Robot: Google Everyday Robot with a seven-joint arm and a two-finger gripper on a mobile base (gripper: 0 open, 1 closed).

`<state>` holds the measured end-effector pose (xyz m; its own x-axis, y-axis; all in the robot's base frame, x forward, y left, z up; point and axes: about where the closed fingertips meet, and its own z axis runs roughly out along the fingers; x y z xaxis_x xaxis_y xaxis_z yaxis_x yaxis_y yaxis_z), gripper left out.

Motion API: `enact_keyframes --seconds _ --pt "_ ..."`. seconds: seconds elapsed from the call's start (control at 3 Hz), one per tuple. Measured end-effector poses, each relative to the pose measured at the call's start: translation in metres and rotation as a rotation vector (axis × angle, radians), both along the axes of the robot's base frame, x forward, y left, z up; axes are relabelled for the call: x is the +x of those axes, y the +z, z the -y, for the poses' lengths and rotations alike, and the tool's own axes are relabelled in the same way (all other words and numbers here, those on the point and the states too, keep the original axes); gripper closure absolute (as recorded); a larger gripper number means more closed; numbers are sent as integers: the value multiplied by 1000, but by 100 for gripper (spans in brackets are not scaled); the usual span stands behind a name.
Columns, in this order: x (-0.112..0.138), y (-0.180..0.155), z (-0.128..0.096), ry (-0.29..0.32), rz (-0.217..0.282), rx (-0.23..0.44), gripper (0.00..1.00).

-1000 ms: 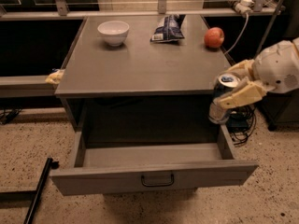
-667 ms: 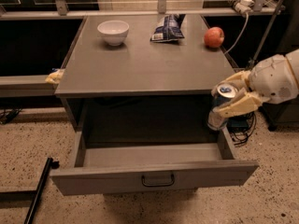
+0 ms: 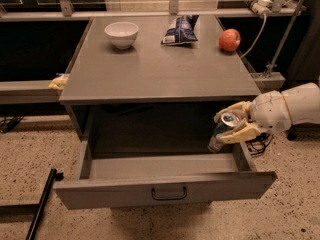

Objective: Place redbull can into top drawer

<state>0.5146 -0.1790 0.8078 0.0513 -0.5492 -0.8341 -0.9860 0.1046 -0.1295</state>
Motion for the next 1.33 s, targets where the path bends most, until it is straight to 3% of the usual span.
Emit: enact_keyframes --seconds 0.33,1.33 --pt "4 -35 -12 39 -21 52 100" --pt "9 -104 -32 133 -66 51 100"
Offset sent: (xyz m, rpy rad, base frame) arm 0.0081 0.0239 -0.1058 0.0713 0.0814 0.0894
